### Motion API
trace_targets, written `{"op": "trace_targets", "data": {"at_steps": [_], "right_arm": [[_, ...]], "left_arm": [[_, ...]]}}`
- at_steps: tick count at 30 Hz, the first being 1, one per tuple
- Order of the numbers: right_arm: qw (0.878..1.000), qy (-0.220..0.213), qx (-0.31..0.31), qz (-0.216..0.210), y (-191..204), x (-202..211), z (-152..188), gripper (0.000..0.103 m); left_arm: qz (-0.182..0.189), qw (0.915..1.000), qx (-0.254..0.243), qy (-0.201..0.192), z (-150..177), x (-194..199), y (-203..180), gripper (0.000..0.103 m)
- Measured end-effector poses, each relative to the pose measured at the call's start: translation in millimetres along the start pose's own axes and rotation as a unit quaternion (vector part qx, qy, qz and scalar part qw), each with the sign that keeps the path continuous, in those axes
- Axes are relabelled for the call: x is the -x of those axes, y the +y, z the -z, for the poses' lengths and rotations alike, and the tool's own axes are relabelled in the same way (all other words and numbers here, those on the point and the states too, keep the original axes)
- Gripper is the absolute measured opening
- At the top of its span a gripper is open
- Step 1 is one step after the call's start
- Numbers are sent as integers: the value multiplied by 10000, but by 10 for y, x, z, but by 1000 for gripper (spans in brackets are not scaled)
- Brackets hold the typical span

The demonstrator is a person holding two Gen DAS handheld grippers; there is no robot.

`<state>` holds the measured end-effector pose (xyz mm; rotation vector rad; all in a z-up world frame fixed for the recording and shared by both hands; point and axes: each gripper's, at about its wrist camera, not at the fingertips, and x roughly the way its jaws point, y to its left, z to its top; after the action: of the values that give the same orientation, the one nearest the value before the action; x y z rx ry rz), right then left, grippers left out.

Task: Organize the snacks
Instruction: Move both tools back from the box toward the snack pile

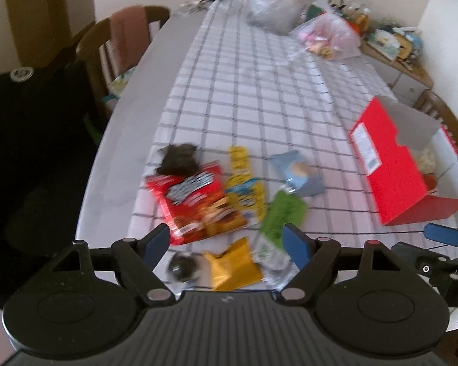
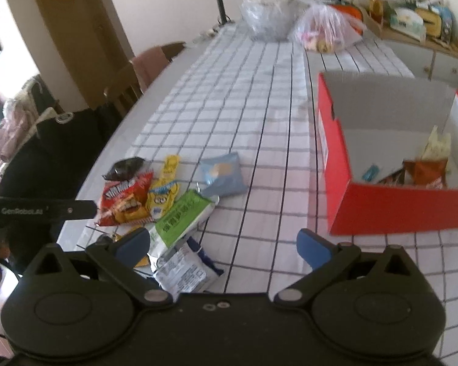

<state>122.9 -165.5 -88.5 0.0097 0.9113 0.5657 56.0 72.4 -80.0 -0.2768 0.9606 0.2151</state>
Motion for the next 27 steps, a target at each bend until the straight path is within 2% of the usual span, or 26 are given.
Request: {"op": "trace_targets", "data": {"at_steps": [13,20,27], "right_arm": [[9952,761,-404,465,240,-636,159,101],[9918,967,-424,721,359,-894,209,101],[9907,1000,-218,893,456,-1025,233,101]], "left_arm": [[-440,9972,312,518,182,-397,456,80],[-487,9959,368,675,263,-460,575,80],[-509,9953,339,750,272,-512,613,80]]}}
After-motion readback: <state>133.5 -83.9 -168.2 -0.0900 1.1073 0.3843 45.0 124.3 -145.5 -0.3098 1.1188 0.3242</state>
